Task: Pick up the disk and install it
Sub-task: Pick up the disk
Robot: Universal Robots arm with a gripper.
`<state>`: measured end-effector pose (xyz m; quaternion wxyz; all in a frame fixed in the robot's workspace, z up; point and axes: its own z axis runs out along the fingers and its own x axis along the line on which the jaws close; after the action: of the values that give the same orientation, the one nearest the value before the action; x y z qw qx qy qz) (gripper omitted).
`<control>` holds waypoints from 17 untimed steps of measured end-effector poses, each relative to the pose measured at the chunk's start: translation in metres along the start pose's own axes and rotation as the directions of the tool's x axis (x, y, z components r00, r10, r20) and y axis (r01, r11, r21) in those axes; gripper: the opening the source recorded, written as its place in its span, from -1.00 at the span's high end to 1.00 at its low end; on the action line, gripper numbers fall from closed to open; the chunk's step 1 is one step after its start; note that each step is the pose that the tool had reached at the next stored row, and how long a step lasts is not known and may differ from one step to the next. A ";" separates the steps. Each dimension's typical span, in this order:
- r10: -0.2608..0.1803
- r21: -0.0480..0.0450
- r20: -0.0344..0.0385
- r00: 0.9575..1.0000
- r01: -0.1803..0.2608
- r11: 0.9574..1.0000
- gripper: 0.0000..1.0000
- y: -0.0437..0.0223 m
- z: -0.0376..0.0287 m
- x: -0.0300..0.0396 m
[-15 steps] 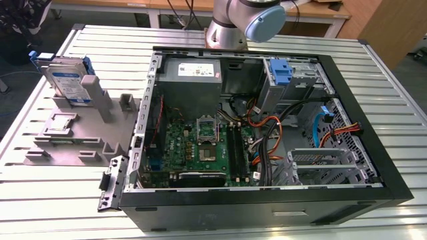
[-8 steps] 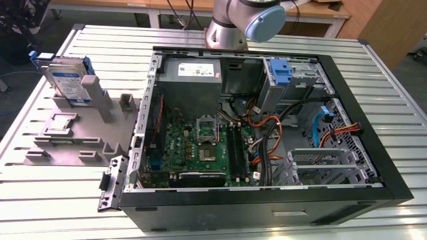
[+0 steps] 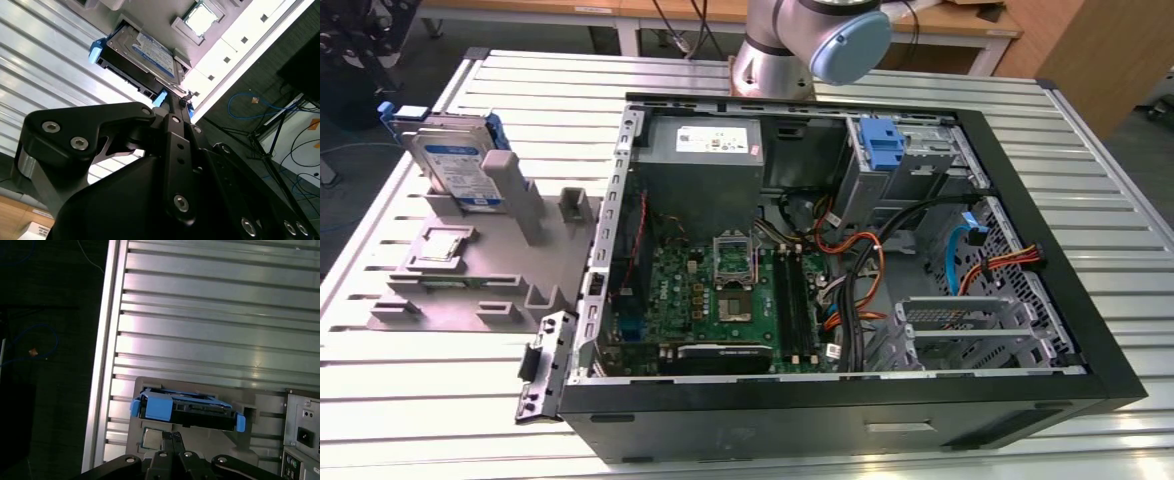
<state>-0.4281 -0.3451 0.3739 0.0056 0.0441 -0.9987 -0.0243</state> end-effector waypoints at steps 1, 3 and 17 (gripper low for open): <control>0.000 0.000 0.000 1.000 0.000 1.000 0.80 0.0000 0.0000 0.0000; 0.000 0.000 0.000 1.000 0.000 1.000 0.80 0.0000 0.0000 0.0000; -0.094 0.001 -0.005 0.996 0.094 0.996 0.80 0.0000 0.0003 0.0000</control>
<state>-0.4281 -0.3451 0.3737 0.0067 0.0909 -0.9955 -0.0240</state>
